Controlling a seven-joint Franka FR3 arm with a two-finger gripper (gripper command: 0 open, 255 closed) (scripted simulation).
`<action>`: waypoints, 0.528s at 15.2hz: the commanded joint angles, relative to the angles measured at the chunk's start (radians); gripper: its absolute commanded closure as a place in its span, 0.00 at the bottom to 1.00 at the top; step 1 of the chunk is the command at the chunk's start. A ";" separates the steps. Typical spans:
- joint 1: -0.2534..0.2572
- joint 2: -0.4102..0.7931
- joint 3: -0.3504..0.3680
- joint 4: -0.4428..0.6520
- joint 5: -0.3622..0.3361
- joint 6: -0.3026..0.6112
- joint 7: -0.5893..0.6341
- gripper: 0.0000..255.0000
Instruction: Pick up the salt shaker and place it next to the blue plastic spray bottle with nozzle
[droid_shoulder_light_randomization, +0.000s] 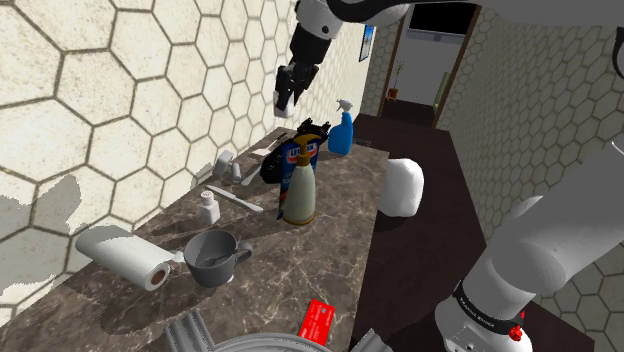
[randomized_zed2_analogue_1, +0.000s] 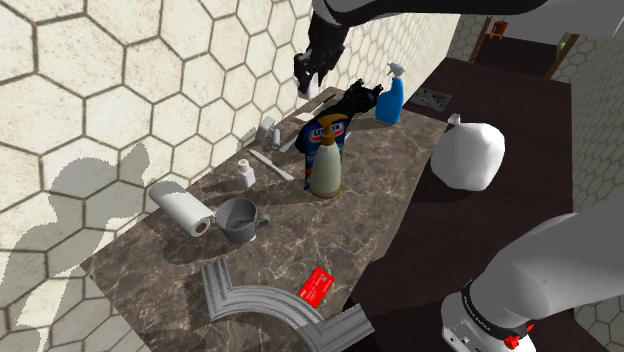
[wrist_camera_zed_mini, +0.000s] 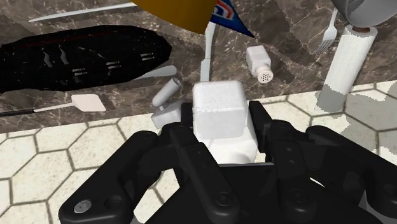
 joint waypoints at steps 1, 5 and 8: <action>-0.014 0.004 -0.031 0.007 0.007 -0.008 -0.049 1.00; -0.046 0.031 -0.093 0.031 0.019 -0.016 -0.147 1.00; -0.072 0.061 -0.136 0.062 0.028 -0.026 -0.217 1.00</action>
